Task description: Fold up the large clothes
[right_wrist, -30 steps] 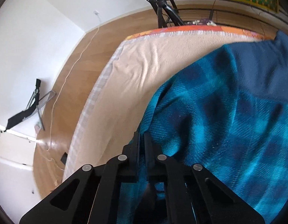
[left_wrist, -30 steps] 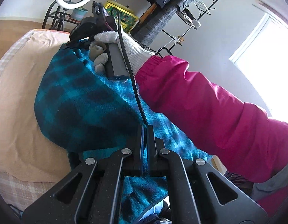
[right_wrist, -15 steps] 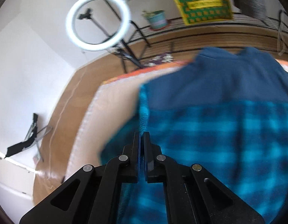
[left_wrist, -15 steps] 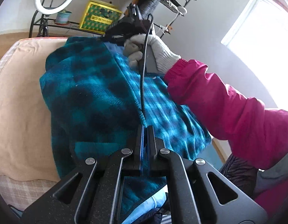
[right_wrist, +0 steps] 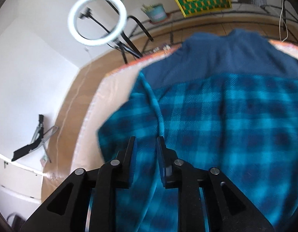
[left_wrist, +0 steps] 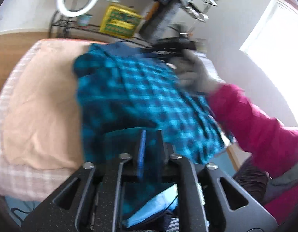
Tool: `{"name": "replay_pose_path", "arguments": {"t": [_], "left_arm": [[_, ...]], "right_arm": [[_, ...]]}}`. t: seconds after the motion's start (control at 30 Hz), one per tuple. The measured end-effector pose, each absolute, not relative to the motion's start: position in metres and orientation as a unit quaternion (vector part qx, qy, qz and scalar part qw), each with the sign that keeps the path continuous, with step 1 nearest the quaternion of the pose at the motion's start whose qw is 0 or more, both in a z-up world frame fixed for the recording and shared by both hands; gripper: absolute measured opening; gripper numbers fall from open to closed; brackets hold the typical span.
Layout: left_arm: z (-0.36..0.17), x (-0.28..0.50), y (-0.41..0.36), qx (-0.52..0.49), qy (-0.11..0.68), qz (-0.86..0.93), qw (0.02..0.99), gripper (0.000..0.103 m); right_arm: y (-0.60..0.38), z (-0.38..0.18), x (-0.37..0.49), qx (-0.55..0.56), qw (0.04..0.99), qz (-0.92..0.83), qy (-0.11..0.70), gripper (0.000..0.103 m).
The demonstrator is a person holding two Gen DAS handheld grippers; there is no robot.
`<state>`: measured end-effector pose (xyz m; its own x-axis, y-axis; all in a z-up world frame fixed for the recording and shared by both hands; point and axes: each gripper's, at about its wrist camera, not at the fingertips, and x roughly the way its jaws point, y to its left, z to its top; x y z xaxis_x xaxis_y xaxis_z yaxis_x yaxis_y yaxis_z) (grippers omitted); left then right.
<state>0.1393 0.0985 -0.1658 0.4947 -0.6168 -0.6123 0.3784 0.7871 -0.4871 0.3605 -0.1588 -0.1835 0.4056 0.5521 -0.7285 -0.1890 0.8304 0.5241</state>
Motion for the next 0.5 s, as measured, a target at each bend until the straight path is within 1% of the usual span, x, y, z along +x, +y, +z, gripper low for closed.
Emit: {"name": "replay_pose_path", "arguments": {"t": [0.03, 0.1, 0.17, 0.2, 0.23, 0.27, 0.3, 0.4, 0.5], "left_arm": [[-0.170, 0.142, 0.106, -0.153, 0.415, -0.279, 0.852, 0.025], [-0.181, 0.145, 0.118, -0.166, 0.425, -0.261, 0.851, 0.026], [-0.193, 0.149, 0.127, -0.190, 0.441, -0.253, 0.840, 0.026], [-0.198, 0.150, 0.127, -0.192, 0.444, -0.250, 0.839, 0.027], [-0.204, 0.150, 0.126, -0.190, 0.449, -0.248, 0.837, 0.030], [-0.210, 0.151, 0.124, -0.187, 0.456, -0.247, 0.834, 0.033], [-0.218, 0.151, 0.119, -0.189, 0.464, -0.246, 0.830, 0.038], [-0.232, 0.152, 0.106, -0.178, 0.474, -0.249, 0.826, 0.039], [-0.238, 0.150, 0.088, -0.157, 0.472, -0.245, 0.832, 0.041]], "right_arm": [[-0.165, -0.170, 0.347, 0.185, 0.820, 0.236, 0.488, 0.019], [-0.171, -0.149, 0.324, 0.178, 0.826, 0.245, 0.475, 0.019], [-0.176, -0.130, 0.297, 0.173, 0.829, 0.259, 0.464, 0.023], [-0.179, -0.123, 0.284, 0.172, 0.830, 0.265, 0.460, 0.032], [-0.182, -0.115, 0.265, 0.170, 0.833, 0.270, 0.453, 0.040], [-0.184, -0.113, 0.255, 0.168, 0.834, 0.272, 0.450, 0.043], [-0.185, -0.109, 0.237, 0.164, 0.834, 0.277, 0.448, 0.043], [-0.186, -0.116, 0.198, 0.165, 0.828, 0.284, 0.455, 0.043], [-0.186, -0.136, 0.170, 0.172, 0.820, 0.277, 0.470, 0.043]]}}
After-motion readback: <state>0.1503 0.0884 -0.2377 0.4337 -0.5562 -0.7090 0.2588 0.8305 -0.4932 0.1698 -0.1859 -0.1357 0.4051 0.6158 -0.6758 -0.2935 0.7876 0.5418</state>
